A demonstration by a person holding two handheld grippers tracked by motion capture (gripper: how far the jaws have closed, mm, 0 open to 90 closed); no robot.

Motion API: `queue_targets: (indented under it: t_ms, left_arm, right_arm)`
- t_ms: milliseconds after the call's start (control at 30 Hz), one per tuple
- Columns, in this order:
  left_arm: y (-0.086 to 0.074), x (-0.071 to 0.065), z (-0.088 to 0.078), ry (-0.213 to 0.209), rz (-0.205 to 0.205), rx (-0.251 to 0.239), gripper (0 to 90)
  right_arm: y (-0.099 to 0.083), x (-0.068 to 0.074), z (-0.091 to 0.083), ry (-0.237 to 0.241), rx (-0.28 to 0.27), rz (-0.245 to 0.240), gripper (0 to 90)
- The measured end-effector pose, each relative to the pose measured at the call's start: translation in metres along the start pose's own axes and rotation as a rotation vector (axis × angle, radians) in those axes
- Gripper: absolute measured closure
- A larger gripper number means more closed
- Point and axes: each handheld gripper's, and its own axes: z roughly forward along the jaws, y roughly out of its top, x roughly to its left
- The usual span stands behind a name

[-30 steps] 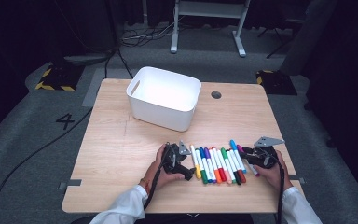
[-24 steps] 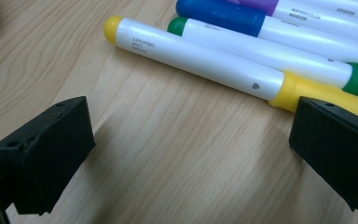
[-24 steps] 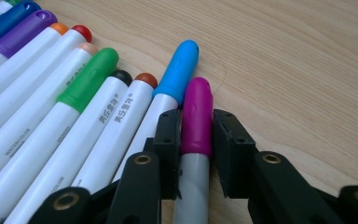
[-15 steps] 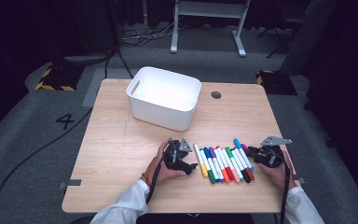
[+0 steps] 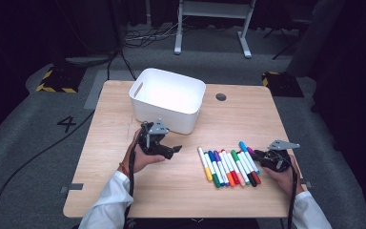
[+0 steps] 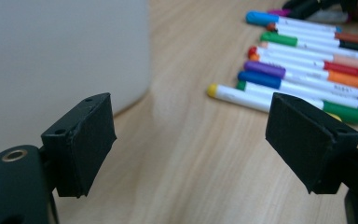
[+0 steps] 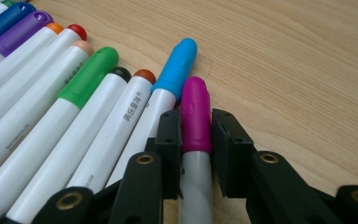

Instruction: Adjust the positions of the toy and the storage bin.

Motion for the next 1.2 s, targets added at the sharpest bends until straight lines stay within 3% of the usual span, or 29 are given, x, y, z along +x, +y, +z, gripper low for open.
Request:
queue_targets:
  t_ms: [100, 133, 267, 300, 567, 733, 1067, 1200]
  left_arm:
    - [0.013, 0.012, -0.017, 0.027, -0.041, -0.073, 15.9]
    - [0.013, 0.012, -0.017, 0.027, -0.041, -0.073, 16.0]
    - [0.03, 0.016, -0.027, 0.04, -0.093, -0.152, 16.7]
    - [0.035, 0.015, -0.027, 0.045, -0.086, -0.16, 17.3]
    - [0.067, 0.004, -0.004, 0.067, -0.047, -0.125, 21.9]
    - [0.091, -0.007, 0.027, 0.072, -0.017, -0.084, 23.8]
    - [0.105, -0.01, 0.072, 0.154, -0.037, 0.015, 30.8]
    - [0.105, -0.008, 0.082, 0.156, -0.039, 0.049, 44.3]
  right_arm:
    - [0.0, 0.0, 0.0, 0.001, -0.002, 0.001, 73.8]
    - [0.0, 0.0, 0.0, 0.0, -0.001, 0.0, 73.7]
    - [-0.001, 0.0, 0.0, 0.001, -0.004, 0.0, 73.7]
    - [-0.001, 0.0, 0.0, 0.001, -0.004, 0.0, 73.7]
    - [-0.001, 0.0, 0.0, 0.002, -0.007, -0.001, 73.7]
    - [-0.001, 0.0, 0.0, 0.004, -0.008, -0.005, 73.6]
    - [-0.001, 0.0, 0.0, 0.006, -0.008, -0.012, 73.6]
    - [-0.001, 0.0, 0.0, 0.006, -0.008, -0.013, 73.5]
